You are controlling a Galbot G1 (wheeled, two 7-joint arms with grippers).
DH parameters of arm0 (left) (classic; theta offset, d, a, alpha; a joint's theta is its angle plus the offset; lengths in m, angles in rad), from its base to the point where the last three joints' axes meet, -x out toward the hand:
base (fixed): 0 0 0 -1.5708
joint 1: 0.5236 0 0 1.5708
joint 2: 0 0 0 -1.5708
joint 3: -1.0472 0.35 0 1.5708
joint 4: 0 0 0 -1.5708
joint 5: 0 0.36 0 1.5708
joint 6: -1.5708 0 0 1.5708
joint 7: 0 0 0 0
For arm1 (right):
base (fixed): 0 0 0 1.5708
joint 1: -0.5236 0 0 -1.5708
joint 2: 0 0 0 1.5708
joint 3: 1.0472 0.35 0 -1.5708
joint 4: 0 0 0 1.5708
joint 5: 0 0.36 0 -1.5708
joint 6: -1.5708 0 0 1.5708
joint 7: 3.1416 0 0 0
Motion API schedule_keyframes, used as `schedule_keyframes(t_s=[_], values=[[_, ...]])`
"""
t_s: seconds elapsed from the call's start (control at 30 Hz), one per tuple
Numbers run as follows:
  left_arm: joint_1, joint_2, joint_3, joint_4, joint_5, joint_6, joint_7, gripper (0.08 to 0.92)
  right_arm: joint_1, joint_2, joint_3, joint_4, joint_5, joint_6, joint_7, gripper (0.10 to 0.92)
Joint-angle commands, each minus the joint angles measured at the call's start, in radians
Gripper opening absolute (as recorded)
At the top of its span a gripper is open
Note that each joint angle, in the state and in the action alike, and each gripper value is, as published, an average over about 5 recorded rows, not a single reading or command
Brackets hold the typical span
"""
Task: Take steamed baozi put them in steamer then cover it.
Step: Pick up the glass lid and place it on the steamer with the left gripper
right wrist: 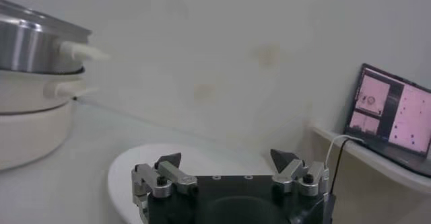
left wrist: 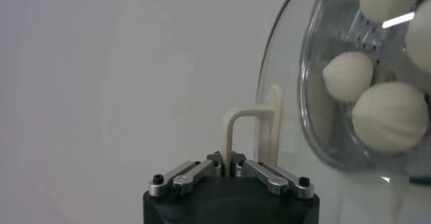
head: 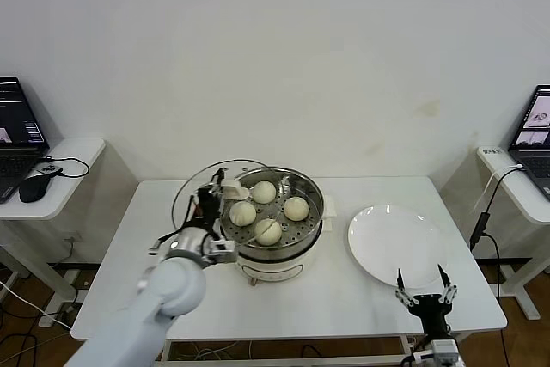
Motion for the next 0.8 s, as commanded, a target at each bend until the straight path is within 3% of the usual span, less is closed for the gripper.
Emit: schedule_keyframes(t_s=[0.03, 0.27, 0.8], values=[[-0.105, -0.199, 0.109, 0.099, 0.32, 0.056, 0.18, 0.138, 0.008, 0.016, -0.023, -0.021, -0.054, 0.003, 0.02, 0.823], [-0.106, -0.298, 0.086, 0.173, 0.354, 0.056, 0.183, 0.138, 0.003, 0.019, -0.032, -0.032, -0.07, 0.01, 0.021, 0.823], [-0.112, -0.406, 0.074, 0.307, 0.397, 0.055, 0.16, 0.138, 0.007, 0.02, -0.041, -0.042, -0.084, 0.012, 0.018, 0.823]])
